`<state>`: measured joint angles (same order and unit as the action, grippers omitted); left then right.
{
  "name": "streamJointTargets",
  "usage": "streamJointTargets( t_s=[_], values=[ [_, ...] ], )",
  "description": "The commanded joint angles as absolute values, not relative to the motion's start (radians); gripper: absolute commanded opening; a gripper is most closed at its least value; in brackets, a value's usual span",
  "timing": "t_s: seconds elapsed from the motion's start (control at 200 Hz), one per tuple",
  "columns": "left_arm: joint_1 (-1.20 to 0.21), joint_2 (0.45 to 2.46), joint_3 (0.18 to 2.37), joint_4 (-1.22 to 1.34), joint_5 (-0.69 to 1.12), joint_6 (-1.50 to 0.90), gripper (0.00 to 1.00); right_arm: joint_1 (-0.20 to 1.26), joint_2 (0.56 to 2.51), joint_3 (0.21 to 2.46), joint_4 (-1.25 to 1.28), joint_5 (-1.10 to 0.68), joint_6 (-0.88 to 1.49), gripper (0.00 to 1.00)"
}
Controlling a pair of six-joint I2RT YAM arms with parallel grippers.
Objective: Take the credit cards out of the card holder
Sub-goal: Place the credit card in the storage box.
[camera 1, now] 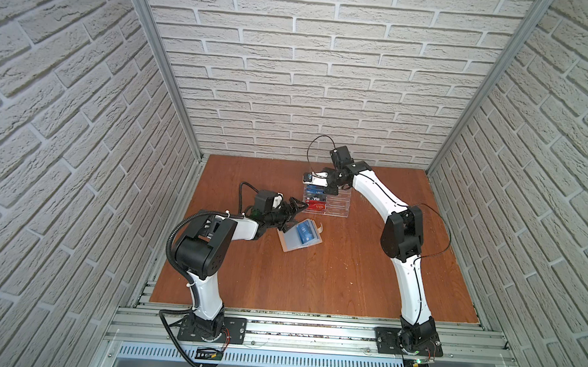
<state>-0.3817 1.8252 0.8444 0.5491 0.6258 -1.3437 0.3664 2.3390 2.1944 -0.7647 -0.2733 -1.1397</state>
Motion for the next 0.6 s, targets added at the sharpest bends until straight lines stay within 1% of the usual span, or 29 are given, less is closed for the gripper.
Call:
streamJointTargets(
  t_s=[0.0, 0.215, 0.32, 0.59],
  values=[
    [-0.377, 1.775, 0.833, 0.562, 0.628, -1.317, 0.98, 0.366, 2.244, 2.151, -0.723, -0.315, -1.086, 0.14],
    [-0.371, 1.689, 0.824, 0.485, 0.609, -1.275, 0.98, 0.365, 2.122, 2.014, -0.623, -0.335, -1.024, 0.18],
    [-0.371, 1.648, 0.814, 0.447, 0.595, -1.257, 0.98, 0.364, 2.08, 1.964, -0.585, -0.335, -1.011, 0.22],
    [-0.367, 1.619, 0.811, 0.435, 0.577, -1.251, 0.98, 0.364, 2.078, 1.967, -0.591, -0.317, -0.994, 0.27]
  ],
)
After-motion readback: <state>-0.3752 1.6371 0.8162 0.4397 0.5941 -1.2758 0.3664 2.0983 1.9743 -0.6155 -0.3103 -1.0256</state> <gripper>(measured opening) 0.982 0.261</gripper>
